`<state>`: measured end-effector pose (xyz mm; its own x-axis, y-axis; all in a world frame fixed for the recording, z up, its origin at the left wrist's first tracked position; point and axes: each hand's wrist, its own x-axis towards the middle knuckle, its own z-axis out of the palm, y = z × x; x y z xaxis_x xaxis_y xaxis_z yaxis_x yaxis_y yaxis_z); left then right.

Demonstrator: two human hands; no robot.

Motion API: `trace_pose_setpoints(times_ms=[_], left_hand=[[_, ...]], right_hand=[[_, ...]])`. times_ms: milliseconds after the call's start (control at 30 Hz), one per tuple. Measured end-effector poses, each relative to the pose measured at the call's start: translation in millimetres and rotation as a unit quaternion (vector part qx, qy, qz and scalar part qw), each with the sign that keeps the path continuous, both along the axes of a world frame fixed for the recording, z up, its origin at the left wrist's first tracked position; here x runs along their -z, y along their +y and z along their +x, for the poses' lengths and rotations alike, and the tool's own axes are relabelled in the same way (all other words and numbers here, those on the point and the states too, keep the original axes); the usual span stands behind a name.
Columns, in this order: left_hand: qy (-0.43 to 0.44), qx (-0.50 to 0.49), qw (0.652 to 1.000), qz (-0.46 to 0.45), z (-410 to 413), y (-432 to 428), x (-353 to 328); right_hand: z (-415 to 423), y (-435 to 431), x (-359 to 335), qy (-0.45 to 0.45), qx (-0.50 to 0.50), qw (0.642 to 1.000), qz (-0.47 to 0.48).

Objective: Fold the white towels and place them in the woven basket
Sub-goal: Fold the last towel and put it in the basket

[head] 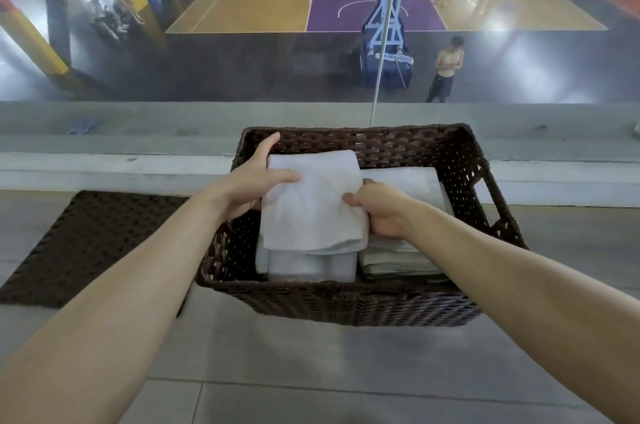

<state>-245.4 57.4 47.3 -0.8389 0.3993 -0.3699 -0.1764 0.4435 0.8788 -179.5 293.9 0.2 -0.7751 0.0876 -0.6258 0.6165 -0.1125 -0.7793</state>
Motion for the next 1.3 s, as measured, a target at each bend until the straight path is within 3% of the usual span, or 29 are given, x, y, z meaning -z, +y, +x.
trace_pose_setpoints(times_ms=[167, 233, 333, 433, 500, 600, 667, 700, 800, 833, 900, 967, 1167, 1300], left_hand=[[0.173, 0.017, 0.981, -0.084, -5.5, -0.7, -10.7], [0.214, 0.059, 0.95, -0.219, -6.1, 10.0, -0.2], [0.153, 0.085, 0.918, -0.356, -0.9, 17.7, 27.5], [0.174, 0.045, 0.916, -0.359, 0.9, 14.3, 31.9], [0.197, 0.029, 0.919, -0.339, -0.7, 11.0, 25.9], [0.191, 0.031, 0.924, -0.328, 0.8, 6.8, 23.0], [0.219, 0.068, 0.901, -0.369, 6.3, 7.7, 23.9], [0.261, 0.101, 0.872, -0.402, 9.1, 9.1, 24.4], [0.353, 0.267, 0.779, -0.444, 8.7, 11.6, 23.9], [0.338, 0.319, 0.758, -0.457, 5.6, 11.8, 22.0], [0.278, 0.37, 0.737, -0.494, -2.3, 10.9, 21.5], [0.227, 0.372, 0.739, -0.514, -8.9, 11.9, 27.4], [0.16, 0.35, 0.768, -0.512, -14.4, 18.6, 40.4], [0.154, 0.341, 0.788, -0.489, -6.6, 21.2, 25.1]], right_hand=[[2.4, -3.1, -10.3, 0.029, 0.013, 0.998, -0.055], [4.5, -10.2, -6.6, -0.022, -0.027, 0.999, 0.002], [6.1, -17.6, -1.9, -0.047, -0.135, 0.975, 0.168], [5.2, -19.0, -9.2, -0.035, -0.195, 0.922, 0.331], [2.8, -13.3, -9.4, 0.007, -0.178, 0.886, 0.428], [1.4, -4.8, -1.2, 0.054, -0.131, 0.908, 0.394], [3.2, -1.3, 4.8, 0.062, -0.136, 0.903, 0.404], [4.5, -0.8, 4.8, 0.078, -0.159, 0.879, 0.442], [11.2, -2.7, -0.1, 0.211, -0.243, 0.762, 0.562], [12.6, -4.1, -1.6, 0.253, -0.281, 0.727, 0.574], [6.1, -6.1, -0.4, 0.254, -0.398, 0.664, 0.579], [-6.1, -5.8, 6.7, 0.196, -0.485, 0.628, 0.576], [-25.7, -2.5, 24.8, 0.182, -0.524, 0.614, 0.561], [-19.0, -0.9, 22.5, 0.208, -0.498, 0.625, 0.563]])
